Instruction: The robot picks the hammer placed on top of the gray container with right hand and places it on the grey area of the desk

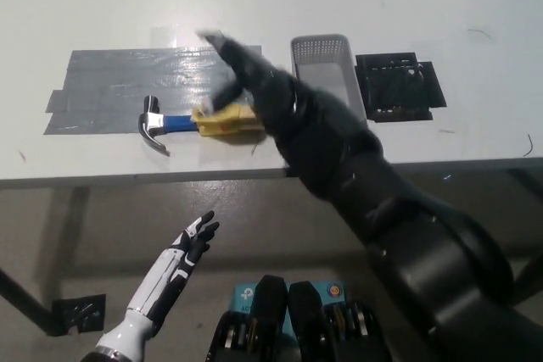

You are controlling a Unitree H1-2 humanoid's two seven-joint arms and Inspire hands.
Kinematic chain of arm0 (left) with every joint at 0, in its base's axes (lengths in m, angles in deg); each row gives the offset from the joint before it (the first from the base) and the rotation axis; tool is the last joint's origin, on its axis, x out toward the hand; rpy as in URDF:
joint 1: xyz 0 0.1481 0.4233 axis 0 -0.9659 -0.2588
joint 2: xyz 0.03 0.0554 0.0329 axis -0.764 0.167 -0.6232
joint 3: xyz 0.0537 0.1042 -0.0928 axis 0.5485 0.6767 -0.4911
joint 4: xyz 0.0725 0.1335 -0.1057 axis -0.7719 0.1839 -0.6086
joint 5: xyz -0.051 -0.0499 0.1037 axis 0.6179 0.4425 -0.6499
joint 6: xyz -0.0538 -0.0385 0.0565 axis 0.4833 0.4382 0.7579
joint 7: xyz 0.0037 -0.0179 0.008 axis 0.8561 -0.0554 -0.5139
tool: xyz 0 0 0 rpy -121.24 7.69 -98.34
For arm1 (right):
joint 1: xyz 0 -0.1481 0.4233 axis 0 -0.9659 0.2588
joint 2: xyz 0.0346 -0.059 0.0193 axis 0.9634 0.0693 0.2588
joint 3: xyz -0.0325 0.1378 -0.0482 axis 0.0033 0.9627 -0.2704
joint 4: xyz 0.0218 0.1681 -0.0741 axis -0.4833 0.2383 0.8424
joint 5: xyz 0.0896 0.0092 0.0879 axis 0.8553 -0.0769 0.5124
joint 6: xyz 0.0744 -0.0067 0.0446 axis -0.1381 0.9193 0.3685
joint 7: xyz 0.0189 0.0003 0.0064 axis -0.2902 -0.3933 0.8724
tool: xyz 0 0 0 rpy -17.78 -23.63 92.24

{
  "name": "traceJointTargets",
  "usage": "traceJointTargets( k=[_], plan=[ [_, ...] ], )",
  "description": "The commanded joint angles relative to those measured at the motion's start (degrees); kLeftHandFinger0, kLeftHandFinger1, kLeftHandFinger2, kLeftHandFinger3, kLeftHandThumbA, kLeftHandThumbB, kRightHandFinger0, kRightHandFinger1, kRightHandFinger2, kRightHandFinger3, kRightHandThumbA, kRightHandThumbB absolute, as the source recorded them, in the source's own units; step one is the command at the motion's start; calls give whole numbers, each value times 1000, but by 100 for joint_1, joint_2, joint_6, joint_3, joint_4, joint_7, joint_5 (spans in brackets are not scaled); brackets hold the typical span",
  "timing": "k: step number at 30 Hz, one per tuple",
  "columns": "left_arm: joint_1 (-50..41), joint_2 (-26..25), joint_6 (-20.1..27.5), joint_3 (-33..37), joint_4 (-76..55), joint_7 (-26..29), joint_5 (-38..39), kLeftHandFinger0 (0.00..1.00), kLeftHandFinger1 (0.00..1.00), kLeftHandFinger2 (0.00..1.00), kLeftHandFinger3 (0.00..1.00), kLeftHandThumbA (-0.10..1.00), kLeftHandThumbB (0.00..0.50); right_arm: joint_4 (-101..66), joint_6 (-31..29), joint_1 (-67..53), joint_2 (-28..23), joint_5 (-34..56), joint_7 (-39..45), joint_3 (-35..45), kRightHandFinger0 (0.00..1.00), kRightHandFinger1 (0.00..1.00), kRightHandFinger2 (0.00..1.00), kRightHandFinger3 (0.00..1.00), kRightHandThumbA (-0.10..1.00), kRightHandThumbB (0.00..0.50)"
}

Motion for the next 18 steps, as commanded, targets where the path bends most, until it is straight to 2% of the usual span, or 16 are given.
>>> traceJointTargets(
  k=[1,5,6,8,13,15,16,18],
  plan=[
    [75,-53,103,-11,-115,-96,19,1000,1000,1000,1000,1000,140,-1099,-37,748,277,2048,1573,1187,1000,1000,1000,1000,838,500],
    [117,-54,44,8,-158,-121,12,1000,1000,1000,1000,1000,134,-2462,619,643,444,2999,1649,1867,1000,1000,1000,1000,926,500],
    [131,-59,58,20,-154,-128,-2,1000,1000,1000,1000,1000,133,-2884,738,614,465,3159,1520,1996,1000,1000,1000,1000,1000,500],
    [130,-72,33,27,-164,-140,-13,1000,1000,1000,1000,1000,137,-3382,853,552,494,3425,1340,2235,1000,1000,1000,1000,1000,500],
    [151,-41,52,15,-138,-119,-5,1000,1000,1000,1000,986,133,-4738,694,151,161,2921,912,2081,1000,1000,1000,1000,1000,500],
    [207,-45,68,-18,-112,-98,4,1000,1000,1000,1000,995,140,-5846,739,-269,-184,2536,1029,1783,1000,1000,1000,1000,1000,482],
    [286,-62,38,-50,-99,-91,7,1000,1000,1000,1000,1000,139,-6488,715,-518,-371,2435,1082,1707,1000,1000,1000,1000,1000,453],
    [441,-82,-56,-114,-44,-82,39,1000,1000,1000,1000,1000,161,-7480,838,-915,-692,2578,1279,1709,1000,1000,1000,1000,1000,423]
  ],
)
